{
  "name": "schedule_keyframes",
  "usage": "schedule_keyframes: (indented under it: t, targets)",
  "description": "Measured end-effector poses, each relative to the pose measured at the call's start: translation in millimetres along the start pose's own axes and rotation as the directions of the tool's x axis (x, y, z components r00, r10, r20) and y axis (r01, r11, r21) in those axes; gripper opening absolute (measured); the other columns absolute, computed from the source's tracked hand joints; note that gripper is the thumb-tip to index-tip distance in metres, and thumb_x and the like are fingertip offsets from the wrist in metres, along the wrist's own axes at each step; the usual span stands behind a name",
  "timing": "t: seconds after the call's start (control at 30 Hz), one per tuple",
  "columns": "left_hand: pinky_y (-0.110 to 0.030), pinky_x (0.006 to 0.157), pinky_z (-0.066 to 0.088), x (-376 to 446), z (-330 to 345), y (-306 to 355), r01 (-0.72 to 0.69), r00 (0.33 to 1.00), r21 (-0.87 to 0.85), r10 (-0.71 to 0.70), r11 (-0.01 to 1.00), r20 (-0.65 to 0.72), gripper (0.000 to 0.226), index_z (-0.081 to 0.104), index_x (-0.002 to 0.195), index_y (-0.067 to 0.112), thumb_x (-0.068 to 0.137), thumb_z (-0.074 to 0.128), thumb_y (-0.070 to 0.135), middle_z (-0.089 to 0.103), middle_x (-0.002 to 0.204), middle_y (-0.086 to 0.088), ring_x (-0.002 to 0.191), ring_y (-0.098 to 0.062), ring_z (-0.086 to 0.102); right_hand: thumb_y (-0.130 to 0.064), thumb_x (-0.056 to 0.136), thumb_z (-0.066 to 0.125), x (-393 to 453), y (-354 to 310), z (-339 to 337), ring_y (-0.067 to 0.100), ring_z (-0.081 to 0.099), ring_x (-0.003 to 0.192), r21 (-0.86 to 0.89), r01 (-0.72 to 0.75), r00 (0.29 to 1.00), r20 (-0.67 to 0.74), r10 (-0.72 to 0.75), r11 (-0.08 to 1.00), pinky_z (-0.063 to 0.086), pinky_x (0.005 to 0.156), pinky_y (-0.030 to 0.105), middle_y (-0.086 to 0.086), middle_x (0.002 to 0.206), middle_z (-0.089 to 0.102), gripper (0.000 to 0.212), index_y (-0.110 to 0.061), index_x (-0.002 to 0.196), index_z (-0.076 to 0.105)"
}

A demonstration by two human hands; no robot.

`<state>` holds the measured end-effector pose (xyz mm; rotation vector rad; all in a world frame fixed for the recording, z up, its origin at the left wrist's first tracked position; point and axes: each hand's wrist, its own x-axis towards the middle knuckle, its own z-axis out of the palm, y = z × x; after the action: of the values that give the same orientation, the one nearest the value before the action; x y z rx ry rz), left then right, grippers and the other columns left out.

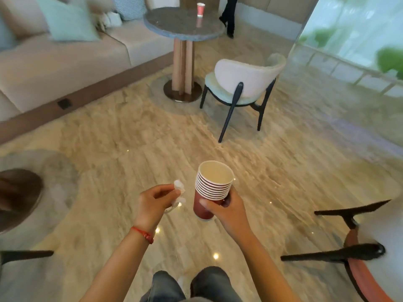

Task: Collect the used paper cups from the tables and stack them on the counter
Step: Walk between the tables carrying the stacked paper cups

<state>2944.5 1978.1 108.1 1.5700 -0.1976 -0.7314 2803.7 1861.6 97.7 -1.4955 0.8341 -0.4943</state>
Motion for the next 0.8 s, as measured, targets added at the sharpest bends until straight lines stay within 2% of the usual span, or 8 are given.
schedule_keyframes:
  t: [0.1,0.17,0.27,0.4,0.57,0.8]
  targets:
    - [-0.010,0.048,0.044,21.5,-18.5,4.9,0.010,0.991,-0.028,-0.014,1.000,-0.131,0.005,0.073,0.078,0.014,0.075,0.074,0.010,0.067,0.056,0.009,0.048,0.002,0.055,-0.044,0.054,0.081,37.7,-5.3,22.4,0.005,0.062,0.105,-0.035,0.005,0.992,0.126,0.000,0.999,0.053,0.084,0.026,-0.009,0.114,0.065,0.077,-0.026,0.122,0.051]
    - [-0.010,0.047,0.044,35.3,-30.9,7.7,0.010,0.975,-0.045,-0.020,0.999,-0.219,0.005,0.073,0.078,0.015,0.075,0.075,0.012,0.068,0.057,0.007,0.049,0.002,0.056,-0.048,0.052,0.080,61.7,-8.3,39.0,0.002,0.063,0.101,-0.067,0.016,0.977,0.215,-0.002,0.998,0.053,0.078,0.021,-0.012,0.108,0.067,0.070,-0.033,0.115,0.053]
    - [-0.010,0.047,0.044,58.0,-45.9,12.7,0.003,0.942,-0.069,-0.026,0.998,-0.336,0.005,0.073,0.077,0.019,0.076,0.074,0.014,0.069,0.059,0.008,0.051,0.002,0.058,-0.047,0.053,0.080,99.2,-12.8,63.7,0.002,0.064,0.098,-0.088,0.031,0.938,0.346,0.002,0.996,0.053,0.076,0.020,-0.014,0.104,0.068,0.062,-0.035,0.109,0.055]
    - [-0.011,0.047,0.043,94.7,-54.4,19.5,-0.005,0.885,-0.106,-0.045,0.994,-0.464,0.004,0.073,0.080,0.013,0.077,0.074,0.011,0.067,0.058,0.006,0.048,0.002,0.054,-0.046,0.054,0.080,156.0,-17.7,92.3,0.006,0.065,0.099,-0.080,0.052,0.869,0.495,-0.006,0.995,0.053,0.077,0.022,-0.008,0.106,0.068,0.068,-0.027,0.115,0.055]
    - [-0.010,0.044,0.041,132.9,-60.3,45.7,-0.043,0.826,-0.129,-0.038,0.991,-0.562,0.006,0.073,0.076,0.014,0.077,0.073,0.008,0.066,0.053,0.009,0.044,0.003,0.051,-0.043,0.054,0.080,220.3,-38.4,125.1,0.009,0.066,0.096,-0.087,0.074,0.802,0.597,-0.007,0.994,0.054,0.078,0.025,-0.005,0.104,0.069,0.064,-0.025,0.111,0.058]
    - [-0.009,0.047,0.043,182.1,-92.7,65.6,-0.056,0.749,-0.133,-0.047,0.990,-0.661,0.004,0.072,0.081,0.011,0.078,0.071,0.009,0.068,0.071,-0.002,0.049,0.004,0.056,-0.045,0.054,0.081,280.1,-46.8,180.8,0.011,0.066,0.096,-0.118,0.072,0.734,0.678,0.027,0.990,0.055,0.081,0.030,-0.005,0.104,0.069,0.067,-0.025,0.113,0.058]
